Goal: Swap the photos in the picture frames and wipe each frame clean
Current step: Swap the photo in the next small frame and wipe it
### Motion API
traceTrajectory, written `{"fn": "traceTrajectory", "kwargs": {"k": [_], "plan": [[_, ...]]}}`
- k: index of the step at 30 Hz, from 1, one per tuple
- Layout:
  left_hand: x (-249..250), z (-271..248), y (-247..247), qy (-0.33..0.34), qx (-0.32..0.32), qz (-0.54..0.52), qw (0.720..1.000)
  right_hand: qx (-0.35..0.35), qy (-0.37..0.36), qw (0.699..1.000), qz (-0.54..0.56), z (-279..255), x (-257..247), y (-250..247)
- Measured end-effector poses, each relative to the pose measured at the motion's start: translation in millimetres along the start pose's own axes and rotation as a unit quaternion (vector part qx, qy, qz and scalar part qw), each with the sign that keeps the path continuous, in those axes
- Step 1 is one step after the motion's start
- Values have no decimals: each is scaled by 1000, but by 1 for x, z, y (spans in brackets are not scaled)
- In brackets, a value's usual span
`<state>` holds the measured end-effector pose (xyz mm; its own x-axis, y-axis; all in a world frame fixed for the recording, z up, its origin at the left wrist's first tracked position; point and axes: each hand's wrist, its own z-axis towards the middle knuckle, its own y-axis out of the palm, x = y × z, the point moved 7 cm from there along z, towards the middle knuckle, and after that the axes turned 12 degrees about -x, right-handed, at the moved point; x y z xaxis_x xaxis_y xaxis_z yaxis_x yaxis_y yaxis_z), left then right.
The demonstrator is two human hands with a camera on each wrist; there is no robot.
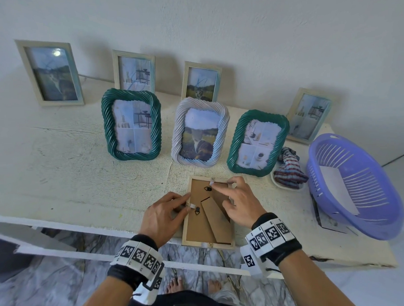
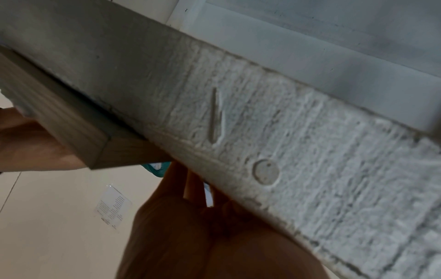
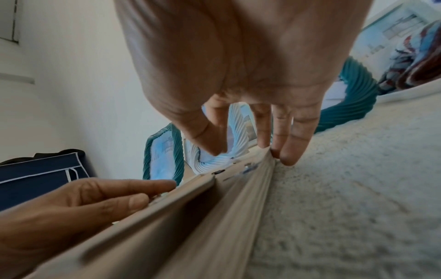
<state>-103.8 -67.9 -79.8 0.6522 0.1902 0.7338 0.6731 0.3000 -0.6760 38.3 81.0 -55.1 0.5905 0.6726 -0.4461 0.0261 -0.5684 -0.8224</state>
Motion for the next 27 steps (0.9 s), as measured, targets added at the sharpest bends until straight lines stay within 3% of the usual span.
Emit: {"fn": "traceTrajectory", "kwargs": {"k": [4,7,9,27], "plan": [[1,-1,-1,1,3,2,1000,-22,-2,997,76,-18,-7,9],[2,0,0,3,-1,5,1000,-95,28,993,57,-39,-16,27],[2,0,-1,0,-2,6,1000,-108,34,993,37,-47,-21,35],[4,-1,-2,0,-5,21,1000,-17,16,997,77,-49,-17,51]]}}
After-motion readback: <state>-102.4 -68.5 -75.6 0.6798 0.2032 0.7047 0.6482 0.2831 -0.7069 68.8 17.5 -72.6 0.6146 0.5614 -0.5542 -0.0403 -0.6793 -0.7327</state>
